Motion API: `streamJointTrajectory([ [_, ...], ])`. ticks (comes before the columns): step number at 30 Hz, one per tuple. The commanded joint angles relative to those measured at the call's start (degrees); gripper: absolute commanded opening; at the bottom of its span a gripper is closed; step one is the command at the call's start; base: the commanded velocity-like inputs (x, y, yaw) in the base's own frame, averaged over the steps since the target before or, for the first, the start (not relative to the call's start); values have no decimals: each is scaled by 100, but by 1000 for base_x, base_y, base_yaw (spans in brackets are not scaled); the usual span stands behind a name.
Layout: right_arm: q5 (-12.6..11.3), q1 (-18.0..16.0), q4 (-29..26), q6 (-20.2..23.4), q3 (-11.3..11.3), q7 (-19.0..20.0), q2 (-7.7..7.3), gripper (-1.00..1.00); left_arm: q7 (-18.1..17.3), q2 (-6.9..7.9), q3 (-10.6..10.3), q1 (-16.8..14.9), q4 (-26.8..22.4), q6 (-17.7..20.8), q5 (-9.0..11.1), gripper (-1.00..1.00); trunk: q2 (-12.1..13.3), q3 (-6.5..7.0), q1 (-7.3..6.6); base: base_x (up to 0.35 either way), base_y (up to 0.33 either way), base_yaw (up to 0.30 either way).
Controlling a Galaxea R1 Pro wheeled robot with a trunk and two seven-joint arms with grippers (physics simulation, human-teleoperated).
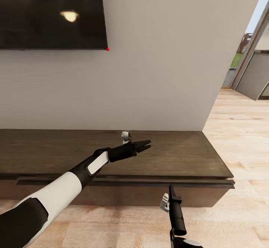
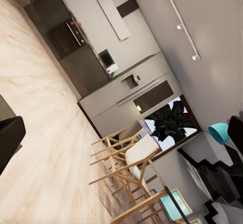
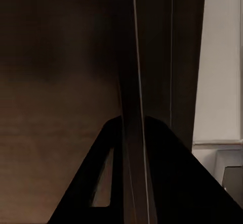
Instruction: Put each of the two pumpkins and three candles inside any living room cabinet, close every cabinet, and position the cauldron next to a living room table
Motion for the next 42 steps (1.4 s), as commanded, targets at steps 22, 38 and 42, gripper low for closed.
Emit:
streamJointTrajectory([
  [22, 15, 5, 19, -52, 321, 82, 10, -100, 0, -8, -2, -1, 2, -1, 1, 100, 1, -1, 1, -205, 1, 0],
  [38, 17, 6, 7, -59, 325, 67, 24, -100, 0, 7, -3, -1, 2, -109, 8, 100, 1, -1, 1, -280, 0, 0],
  [42, 26, 6, 5, -59, 325, 65, 22, -100, 0, 9, -2, -1, 2, -127, 10, 100, 1, -1, 1, -278, 0, 0],
])
